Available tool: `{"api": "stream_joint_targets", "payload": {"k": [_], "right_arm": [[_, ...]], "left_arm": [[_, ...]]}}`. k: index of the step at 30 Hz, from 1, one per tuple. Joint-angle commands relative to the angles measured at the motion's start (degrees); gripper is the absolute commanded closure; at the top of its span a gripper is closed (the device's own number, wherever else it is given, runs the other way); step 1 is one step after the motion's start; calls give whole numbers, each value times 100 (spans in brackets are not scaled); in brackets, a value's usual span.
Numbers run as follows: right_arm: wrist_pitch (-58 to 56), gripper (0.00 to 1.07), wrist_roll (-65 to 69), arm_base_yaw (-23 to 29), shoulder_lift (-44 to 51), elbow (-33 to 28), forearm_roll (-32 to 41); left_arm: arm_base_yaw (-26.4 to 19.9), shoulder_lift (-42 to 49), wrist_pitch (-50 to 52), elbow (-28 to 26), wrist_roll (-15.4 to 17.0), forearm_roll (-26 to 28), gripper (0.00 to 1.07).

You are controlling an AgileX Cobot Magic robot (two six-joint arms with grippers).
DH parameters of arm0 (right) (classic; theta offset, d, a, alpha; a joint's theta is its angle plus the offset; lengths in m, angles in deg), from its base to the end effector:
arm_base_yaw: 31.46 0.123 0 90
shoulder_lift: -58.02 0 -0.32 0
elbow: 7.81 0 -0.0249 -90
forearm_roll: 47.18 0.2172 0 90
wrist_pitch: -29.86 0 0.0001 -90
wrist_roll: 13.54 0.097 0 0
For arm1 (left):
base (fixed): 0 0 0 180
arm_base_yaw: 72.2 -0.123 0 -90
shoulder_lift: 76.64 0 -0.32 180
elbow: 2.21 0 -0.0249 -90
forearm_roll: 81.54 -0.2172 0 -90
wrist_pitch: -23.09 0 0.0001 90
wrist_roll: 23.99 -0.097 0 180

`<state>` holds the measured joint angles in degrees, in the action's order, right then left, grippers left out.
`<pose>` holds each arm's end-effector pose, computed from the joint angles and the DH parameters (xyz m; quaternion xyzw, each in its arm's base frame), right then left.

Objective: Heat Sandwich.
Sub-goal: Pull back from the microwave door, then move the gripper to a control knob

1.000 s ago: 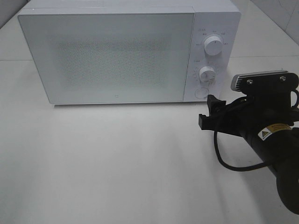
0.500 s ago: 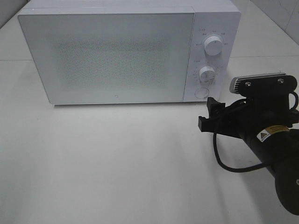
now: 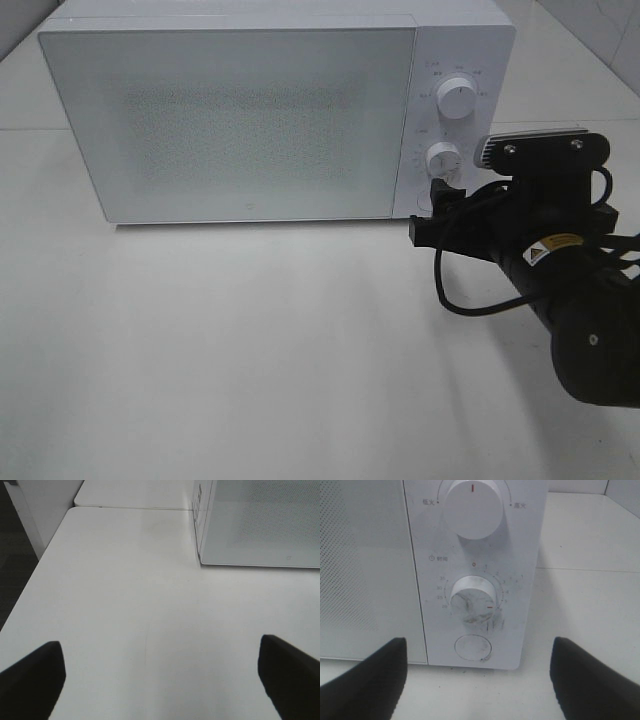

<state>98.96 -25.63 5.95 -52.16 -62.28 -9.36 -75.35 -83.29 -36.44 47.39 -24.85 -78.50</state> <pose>0.2483 0.1200 0.2060 -0.0308 0.7572 -0.0036 0.6524 -0.0635 -0.0079 0.2593 -0.0162 0.8466 -0.0079 0.5320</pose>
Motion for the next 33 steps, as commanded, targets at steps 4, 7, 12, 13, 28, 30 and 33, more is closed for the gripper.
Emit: {"api": "stream_joint_targets", "payload": {"k": [4, 7, 12, 13, 28, 30, 33], "right_arm": [[143, 31, 46, -298, -378, 487, -464], [46, 31, 57, -384, -487, 630, -573], [-149, 31, 155, -567, -751, 1020, -751], [-160, 31, 201, -602, -785, 1077, -751], [-424, 31, 235, -877, -1209, 1713, -728], [-418, 31, 235, -877, -1209, 1713, -728], [-430, 31, 235, -877, -1209, 1713, -728]], "left_arm": [[-11, 149, 23, 11, 6, 23, 9], [-11, 149, 23, 11, 6, 23, 9], [-11, 149, 23, 11, 0, 23, 9], [-11, 149, 23, 11, 0, 23, 9], [-11, 149, 23, 11, -11, 23, 9], [-11, 149, 23, 11, -11, 23, 9], [-11, 149, 23, 11, -11, 23, 9]]}}
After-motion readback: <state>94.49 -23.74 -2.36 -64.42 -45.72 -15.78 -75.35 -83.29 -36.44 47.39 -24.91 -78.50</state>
